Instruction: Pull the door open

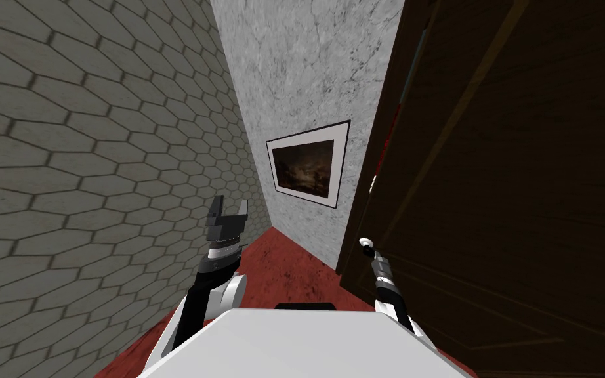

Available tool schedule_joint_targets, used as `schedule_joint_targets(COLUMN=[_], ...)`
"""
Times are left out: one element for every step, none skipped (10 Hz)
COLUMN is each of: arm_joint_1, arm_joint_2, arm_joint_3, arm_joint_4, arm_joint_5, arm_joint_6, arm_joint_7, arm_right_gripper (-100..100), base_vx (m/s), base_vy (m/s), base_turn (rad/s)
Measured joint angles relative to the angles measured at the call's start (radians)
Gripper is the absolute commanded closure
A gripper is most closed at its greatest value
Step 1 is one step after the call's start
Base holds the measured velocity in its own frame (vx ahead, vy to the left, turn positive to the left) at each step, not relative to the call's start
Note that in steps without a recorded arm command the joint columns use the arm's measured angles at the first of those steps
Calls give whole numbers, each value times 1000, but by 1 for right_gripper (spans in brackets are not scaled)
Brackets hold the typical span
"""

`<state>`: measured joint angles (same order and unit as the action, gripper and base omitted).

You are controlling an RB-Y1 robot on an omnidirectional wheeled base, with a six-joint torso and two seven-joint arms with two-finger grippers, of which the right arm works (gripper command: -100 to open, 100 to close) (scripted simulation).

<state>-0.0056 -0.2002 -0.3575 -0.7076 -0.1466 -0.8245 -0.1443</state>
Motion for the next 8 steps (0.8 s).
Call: schedule_joint_targets(arm_joint_1=[10, 9, -4, 7, 4, 2, 7, 9], arm_joint_2=[-1, -3, -11, -6, -14, -18, -21, -23], arm_joint_3=[8, 13, 21, 24, 32, 37, 45, 56], arm_joint_4=[-16, -14, 21, -3, 6, 17, 12, 18], arm_joint_5=[-15, -23, -38, -47, -61, -69, -84, -103], arm_joint_6=[9, 11, -10, 1, 2, -6, -5, -8], arm_joint_7=[-24, -45, -71, -86, -110, -133, -159, -189], arm_right_gripper=[100, 100, 100, 100, 100, 100, 100, -100], base_vx=[-30, -27, -21, -31, -30, -37, -46, -59], base_vy=[-12, -6, 0, -2, -8, -6, -7, -24], base_turn=[30, 45, 23, 61, 49, 62, 92, 38])
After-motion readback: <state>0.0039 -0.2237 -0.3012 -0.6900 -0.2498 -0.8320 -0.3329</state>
